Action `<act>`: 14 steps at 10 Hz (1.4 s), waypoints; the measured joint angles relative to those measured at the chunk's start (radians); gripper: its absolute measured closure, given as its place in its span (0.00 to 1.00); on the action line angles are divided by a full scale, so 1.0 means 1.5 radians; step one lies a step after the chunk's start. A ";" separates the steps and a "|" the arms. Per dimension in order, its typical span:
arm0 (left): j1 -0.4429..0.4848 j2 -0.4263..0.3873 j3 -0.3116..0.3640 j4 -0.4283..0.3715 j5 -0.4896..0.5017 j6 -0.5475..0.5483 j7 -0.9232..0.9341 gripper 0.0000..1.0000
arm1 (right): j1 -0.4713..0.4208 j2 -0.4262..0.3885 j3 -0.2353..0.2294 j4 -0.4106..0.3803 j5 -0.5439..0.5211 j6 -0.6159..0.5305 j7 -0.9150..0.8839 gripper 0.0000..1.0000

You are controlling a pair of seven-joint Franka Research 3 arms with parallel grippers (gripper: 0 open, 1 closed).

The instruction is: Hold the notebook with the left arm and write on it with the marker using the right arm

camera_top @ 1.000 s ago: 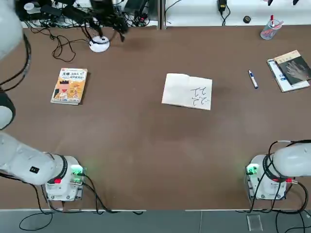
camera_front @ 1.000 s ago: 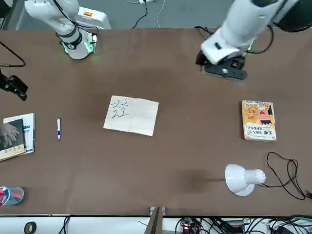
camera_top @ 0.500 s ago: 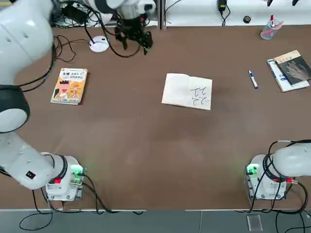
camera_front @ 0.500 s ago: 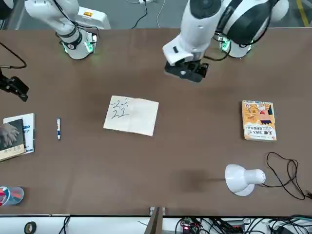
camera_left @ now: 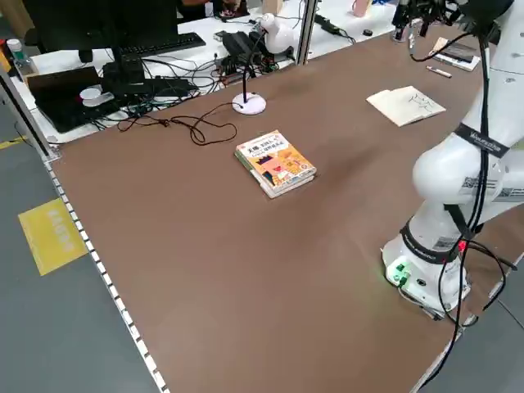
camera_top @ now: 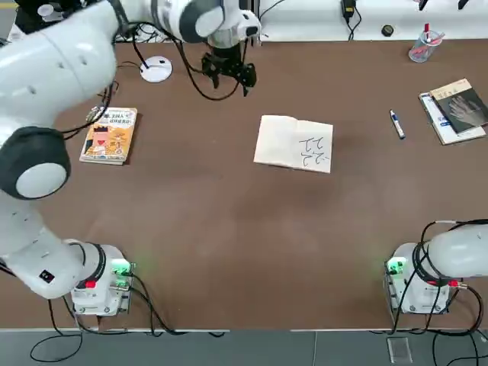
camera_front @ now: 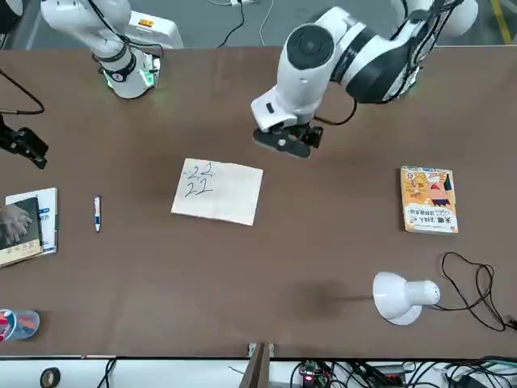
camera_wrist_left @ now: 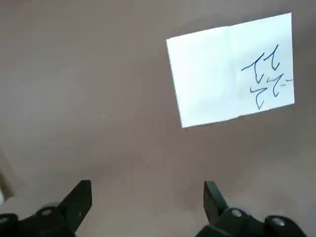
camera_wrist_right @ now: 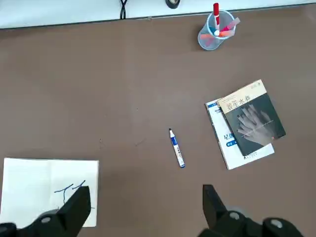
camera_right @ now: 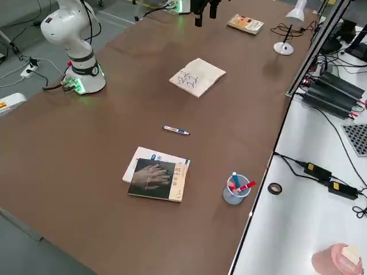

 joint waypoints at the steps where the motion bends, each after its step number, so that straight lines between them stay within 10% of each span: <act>1: -0.010 0.014 0.000 0.000 0.013 0.013 -0.014 0.00 | 0.000 0.000 0.000 0.000 0.000 0.000 0.000 0.00; 14: -0.062 0.153 0.005 0.002 0.087 0.148 -0.080 0.00 | 0.000 0.001 0.000 -0.001 0.000 0.000 0.000 0.00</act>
